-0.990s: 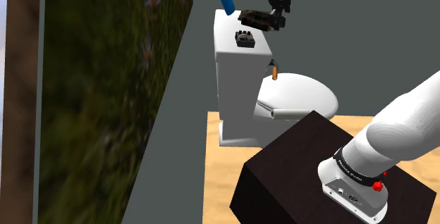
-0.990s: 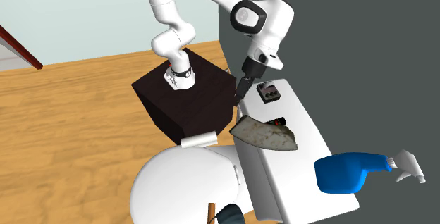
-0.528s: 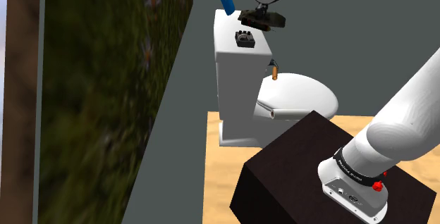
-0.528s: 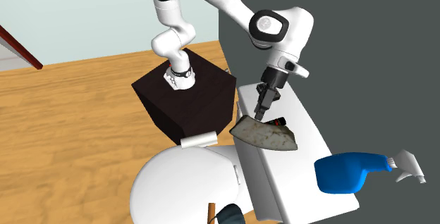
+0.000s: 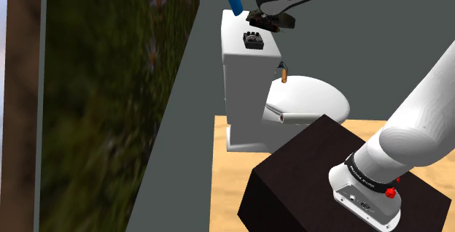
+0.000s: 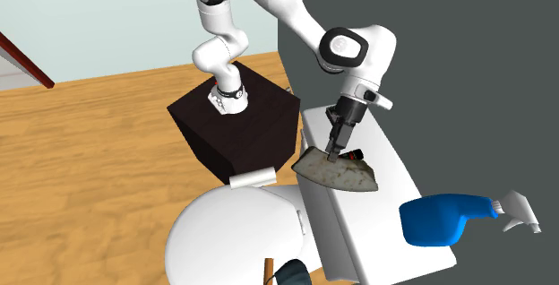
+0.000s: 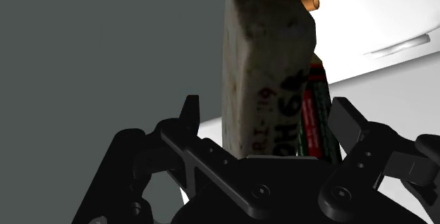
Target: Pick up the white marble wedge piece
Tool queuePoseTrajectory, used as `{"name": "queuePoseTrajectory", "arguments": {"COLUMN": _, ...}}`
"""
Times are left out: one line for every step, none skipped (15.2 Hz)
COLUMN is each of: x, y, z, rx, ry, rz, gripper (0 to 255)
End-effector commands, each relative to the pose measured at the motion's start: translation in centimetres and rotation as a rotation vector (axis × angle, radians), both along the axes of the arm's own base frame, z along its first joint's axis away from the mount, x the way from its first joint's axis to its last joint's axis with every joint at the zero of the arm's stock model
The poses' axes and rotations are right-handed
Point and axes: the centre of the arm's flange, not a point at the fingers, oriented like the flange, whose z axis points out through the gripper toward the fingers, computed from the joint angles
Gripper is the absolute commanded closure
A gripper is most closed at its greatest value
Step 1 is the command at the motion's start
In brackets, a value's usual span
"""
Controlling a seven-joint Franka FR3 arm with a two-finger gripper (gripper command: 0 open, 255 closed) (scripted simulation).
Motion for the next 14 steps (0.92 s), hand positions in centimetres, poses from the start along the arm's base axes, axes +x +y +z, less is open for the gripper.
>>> {"name": "queuePoseTrajectory", "arguments": {"x": 0.1, "y": 0.0, "z": -0.6, "rx": 0.000, "ry": 0.000, "rz": 0.000, "gripper": 0}}
{"name": "queuePoseTrajectory", "arguments": {"x": 0.1, "y": 0.0, "z": -0.6, "rx": 0.000, "ry": 0.000, "rz": 0.000, "gripper": 0}}
{"name": "queuePoseTrajectory", "arguments": {"x": 0.1, "y": 0.0, "z": -0.6, "rx": 0.000, "ry": 0.000, "rz": 0.000, "gripper": 255}}
{"name": "queuePoseTrajectory", "arguments": {"x": 0.1, "y": 0.0, "z": -0.6, "rx": 0.000, "ry": 0.000, "rz": 0.000, "gripper": 255}}
{"name": "queuePoseTrajectory", "arguments": {"x": 0.1, "y": 0.0, "z": -0.6, "rx": 0.000, "ry": 0.000, "rz": 0.000, "gripper": 255}}
{"name": "queuePoseTrajectory", "arguments": {"x": 0.1, "y": 0.0, "z": -0.6, "rx": 0.000, "ry": 0.000, "rz": 0.000, "gripper": 255}}
{"name": "queuePoseTrajectory", "arguments": {"x": 0.1, "y": 0.0, "z": -0.6, "rx": 0.000, "ry": 0.000, "rz": 0.000, "gripper": 255}}
{"name": "queuePoseTrajectory", "arguments": {"x": 0.1, "y": 0.0, "z": -0.6, "rx": 0.000, "ry": 0.000, "rz": 0.000, "gripper": 255}}
{"name": "queuePoseTrajectory", "arguments": {"x": 0.1, "y": 0.0, "z": -0.6, "rx": 0.000, "ry": 0.000, "rz": 0.000, "gripper": 255}}
{"name": "queuePoseTrajectory", "arguments": {"x": 0.1, "y": 0.0, "z": -0.6, "rx": 0.000, "ry": 0.000, "rz": 0.000, "gripper": 255}}
{"name": "queuePoseTrajectory", "arguments": {"x": 0.1, "y": 0.0, "z": -0.6, "rx": 0.000, "ry": 0.000, "rz": 0.000, "gripper": 255}}
{"name": "queuePoseTrajectory", "arguments": {"x": 0.1, "y": 0.0, "z": -0.6, "rx": 0.000, "ry": 0.000, "rz": 0.000, "gripper": 255}}
{"name": "queuePoseTrajectory", "arguments": {"x": 0.1, "y": 0.0, "z": 0.0, "rx": 0.000, "ry": 0.000, "rz": 0.000, "gripper": 255}}
{"name": "queuePoseTrajectory", "arguments": {"x": 0.1, "y": 0.0, "z": 0.5, "rx": 0.000, "ry": 0.000, "rz": 0.000, "gripper": 255}}
